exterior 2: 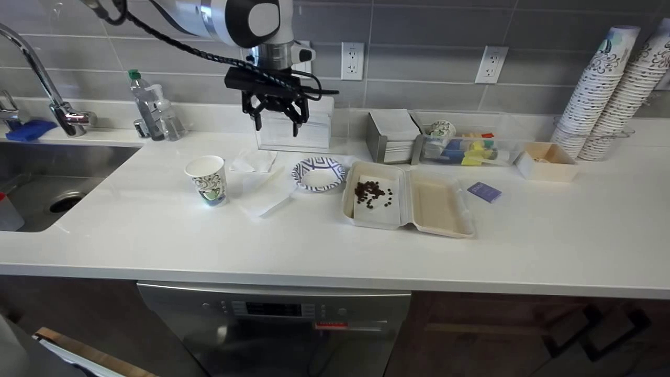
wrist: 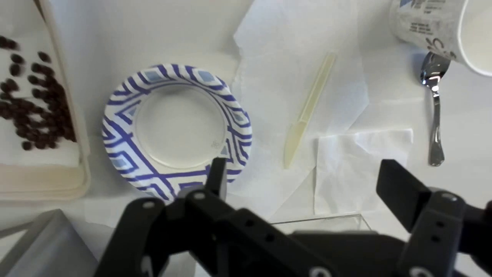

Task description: Pour the contents from the bowl to the lunch pack

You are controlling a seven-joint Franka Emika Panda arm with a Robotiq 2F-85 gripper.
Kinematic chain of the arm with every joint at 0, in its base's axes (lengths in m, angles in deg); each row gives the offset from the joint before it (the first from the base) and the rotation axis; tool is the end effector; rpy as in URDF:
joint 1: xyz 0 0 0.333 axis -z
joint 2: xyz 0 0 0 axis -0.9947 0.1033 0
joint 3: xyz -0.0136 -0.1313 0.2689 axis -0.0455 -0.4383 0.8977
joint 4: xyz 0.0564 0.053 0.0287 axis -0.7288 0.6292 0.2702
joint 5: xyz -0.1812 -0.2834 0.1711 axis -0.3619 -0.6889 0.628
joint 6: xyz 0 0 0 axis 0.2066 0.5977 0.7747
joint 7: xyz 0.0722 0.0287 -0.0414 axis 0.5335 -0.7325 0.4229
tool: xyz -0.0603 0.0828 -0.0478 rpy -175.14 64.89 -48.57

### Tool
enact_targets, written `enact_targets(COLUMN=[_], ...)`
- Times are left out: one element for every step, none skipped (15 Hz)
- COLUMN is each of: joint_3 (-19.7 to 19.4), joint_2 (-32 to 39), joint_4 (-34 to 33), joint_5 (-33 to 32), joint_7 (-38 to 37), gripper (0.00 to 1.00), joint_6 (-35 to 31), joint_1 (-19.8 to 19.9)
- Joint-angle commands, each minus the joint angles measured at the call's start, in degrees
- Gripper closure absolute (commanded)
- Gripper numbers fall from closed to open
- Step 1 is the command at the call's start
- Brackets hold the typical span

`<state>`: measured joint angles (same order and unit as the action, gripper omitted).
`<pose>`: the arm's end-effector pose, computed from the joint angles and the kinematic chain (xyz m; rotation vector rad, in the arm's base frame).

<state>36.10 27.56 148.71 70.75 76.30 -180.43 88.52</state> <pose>0.5384 -0.0536 0.3980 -3.0503 -0.2673 -0.1272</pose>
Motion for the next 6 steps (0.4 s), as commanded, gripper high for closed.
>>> enact_targets(joint_3=[-1.5, -2.3, -2.8, -3.0, -2.9, -2.8], joint_2=[-1.2, -2.3, -3.0, -3.5, -3.6, -3.6], joint_4=[0.7, 1.5, 2.2, 2.7, 2.9, 3.0], joint_5=[-0.3, -0.5, -0.6, -0.6, -0.6, -0.6], joint_7=[-1.2, -2.1, -2.5, -2.8, -3.1, -3.4], gripper=[0.01, 0.01, 0.00, 0.00, 0.00, 0.00], joint_6=[0.3, 0.3, 0.3, 0.3, 0.3, 0.3], joint_1=[0.2, 0.7, 1.0, 1.1, 1.0, 1.0])
